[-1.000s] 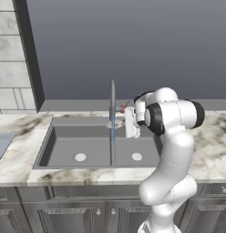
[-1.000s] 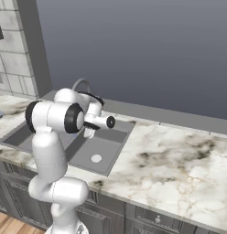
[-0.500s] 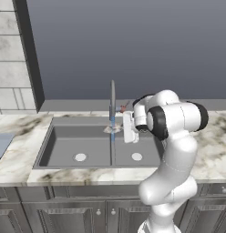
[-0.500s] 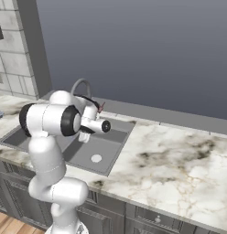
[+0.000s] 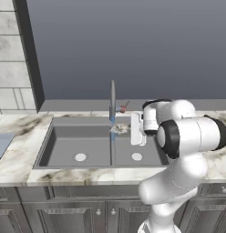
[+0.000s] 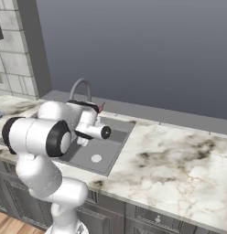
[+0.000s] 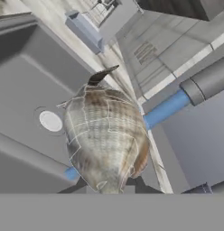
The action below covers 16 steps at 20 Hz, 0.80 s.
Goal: Take the fish out of the fridge, briefly rinse it in the sink, and place it on the tray next to the sink.
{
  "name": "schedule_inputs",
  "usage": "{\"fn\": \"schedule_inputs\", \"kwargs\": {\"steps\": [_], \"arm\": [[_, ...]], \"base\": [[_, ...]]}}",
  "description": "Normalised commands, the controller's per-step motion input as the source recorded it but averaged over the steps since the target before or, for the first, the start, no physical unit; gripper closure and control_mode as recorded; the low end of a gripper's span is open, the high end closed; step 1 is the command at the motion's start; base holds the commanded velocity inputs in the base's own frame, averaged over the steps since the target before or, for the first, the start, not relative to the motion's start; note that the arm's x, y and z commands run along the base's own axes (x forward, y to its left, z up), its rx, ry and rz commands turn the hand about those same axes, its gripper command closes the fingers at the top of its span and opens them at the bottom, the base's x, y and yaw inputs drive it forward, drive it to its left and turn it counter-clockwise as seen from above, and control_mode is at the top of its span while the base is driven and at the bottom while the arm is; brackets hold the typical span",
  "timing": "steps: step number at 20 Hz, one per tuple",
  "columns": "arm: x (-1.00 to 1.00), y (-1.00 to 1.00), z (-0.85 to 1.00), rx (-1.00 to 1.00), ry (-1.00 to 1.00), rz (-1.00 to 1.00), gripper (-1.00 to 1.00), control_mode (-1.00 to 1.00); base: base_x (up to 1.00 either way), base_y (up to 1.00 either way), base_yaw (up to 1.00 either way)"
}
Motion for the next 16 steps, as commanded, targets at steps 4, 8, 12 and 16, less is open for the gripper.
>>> {"fn": "schedule_inputs", "kwargs": {"steps": [4, 8, 12, 16], "arm": [[-1.0, -0.4, 0.98, 0.08, 0.01, -0.32, 1.0, -1.0], [-0.99, -0.4, 1.0, 0.07, 0.12, -0.4, 1.0, -1.0], [-0.74, -0.34, 1.0, 0.0, 0.23, -0.44, 1.0, -1.0], [-0.48, -0.16, 1.0, 0.0, 0.38, -0.45, 1.0, -1.0]], "base": [[0.0, 0.0, 0.0], [0.0, 0.0, 0.0], [0.0, 0.0, 0.0], [0.0, 0.0, 0.0]]}}
